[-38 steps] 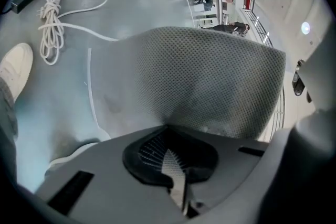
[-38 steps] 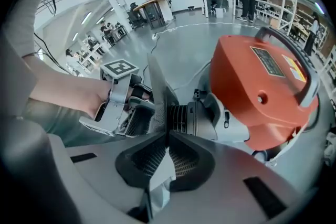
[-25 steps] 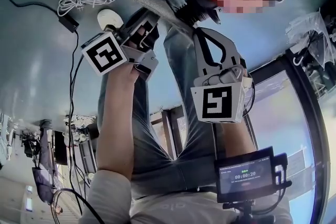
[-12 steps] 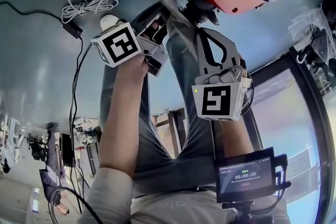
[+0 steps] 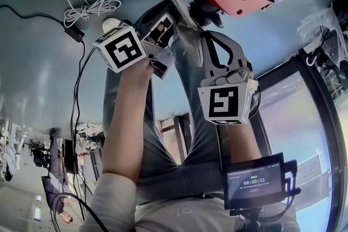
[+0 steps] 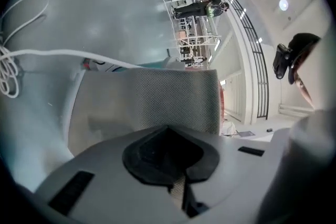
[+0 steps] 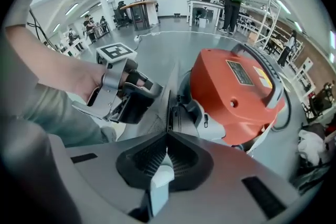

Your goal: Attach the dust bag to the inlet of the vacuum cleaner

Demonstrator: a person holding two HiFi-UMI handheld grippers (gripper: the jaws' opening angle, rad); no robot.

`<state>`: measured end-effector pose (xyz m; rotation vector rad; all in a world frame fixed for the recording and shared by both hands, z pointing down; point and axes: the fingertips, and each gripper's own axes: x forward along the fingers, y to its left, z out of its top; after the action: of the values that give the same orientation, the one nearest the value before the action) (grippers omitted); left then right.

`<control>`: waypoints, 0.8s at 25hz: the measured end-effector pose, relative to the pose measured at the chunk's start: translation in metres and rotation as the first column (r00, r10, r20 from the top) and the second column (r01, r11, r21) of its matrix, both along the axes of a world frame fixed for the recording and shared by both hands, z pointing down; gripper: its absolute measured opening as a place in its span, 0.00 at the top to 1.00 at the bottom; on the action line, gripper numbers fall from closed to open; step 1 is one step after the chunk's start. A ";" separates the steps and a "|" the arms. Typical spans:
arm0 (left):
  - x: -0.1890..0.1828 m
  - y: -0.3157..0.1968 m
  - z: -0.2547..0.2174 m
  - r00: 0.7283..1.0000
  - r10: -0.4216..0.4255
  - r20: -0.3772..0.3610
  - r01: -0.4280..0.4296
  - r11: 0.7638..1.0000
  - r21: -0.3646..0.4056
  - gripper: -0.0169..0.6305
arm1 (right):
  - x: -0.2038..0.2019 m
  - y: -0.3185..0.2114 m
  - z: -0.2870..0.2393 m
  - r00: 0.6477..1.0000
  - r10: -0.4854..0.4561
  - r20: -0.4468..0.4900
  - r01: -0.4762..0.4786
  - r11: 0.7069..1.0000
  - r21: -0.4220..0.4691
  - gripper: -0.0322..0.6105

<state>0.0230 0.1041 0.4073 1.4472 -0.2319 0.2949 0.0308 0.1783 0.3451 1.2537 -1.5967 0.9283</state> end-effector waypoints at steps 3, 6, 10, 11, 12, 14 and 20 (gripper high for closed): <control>0.000 0.000 0.003 1.000 -0.030 0.005 0.030 0.998 -0.060 0.97 | 0.005 -0.005 -0.009 0.999 0.000 -0.035 0.000 1.000 -0.010 0.93; 0.003 0.002 0.002 0.999 0.033 0.032 -0.034 0.999 0.025 0.97 | 0.007 0.003 -0.001 0.999 0.019 -0.031 -0.018 1.000 0.020 0.93; 0.005 0.000 -0.001 0.999 0.038 0.015 -0.038 0.999 0.022 0.97 | 0.007 -0.002 0.000 1.000 -0.020 -0.014 0.020 1.000 0.007 0.93; 0.007 0.001 0.001 0.999 0.045 0.027 -0.045 0.999 0.017 0.97 | 0.009 -0.004 -0.002 0.999 -0.032 -0.017 0.032 0.999 0.002 0.93; 0.008 0.003 0.003 0.997 0.061 0.044 -0.062 0.998 0.022 0.97 | 0.011 -0.005 -0.003 0.999 -0.033 -0.015 0.033 0.999 0.005 0.93; 0.010 0.007 0.006 0.993 0.089 0.072 -0.092 0.995 0.038 0.97 | 0.012 -0.001 -0.001 1.000 -0.011 0.009 0.011 1.000 0.019 0.93; 0.010 0.004 0.012 0.999 -0.006 -0.046 0.003 0.998 -0.058 0.97 | 0.014 0.036 0.028 0.937 0.232 0.261 -0.201 0.969 -0.141 0.93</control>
<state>0.0333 0.1085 0.4193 1.3940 -0.1874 0.2626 0.0446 0.2146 0.3730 1.2817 -1.6108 1.3651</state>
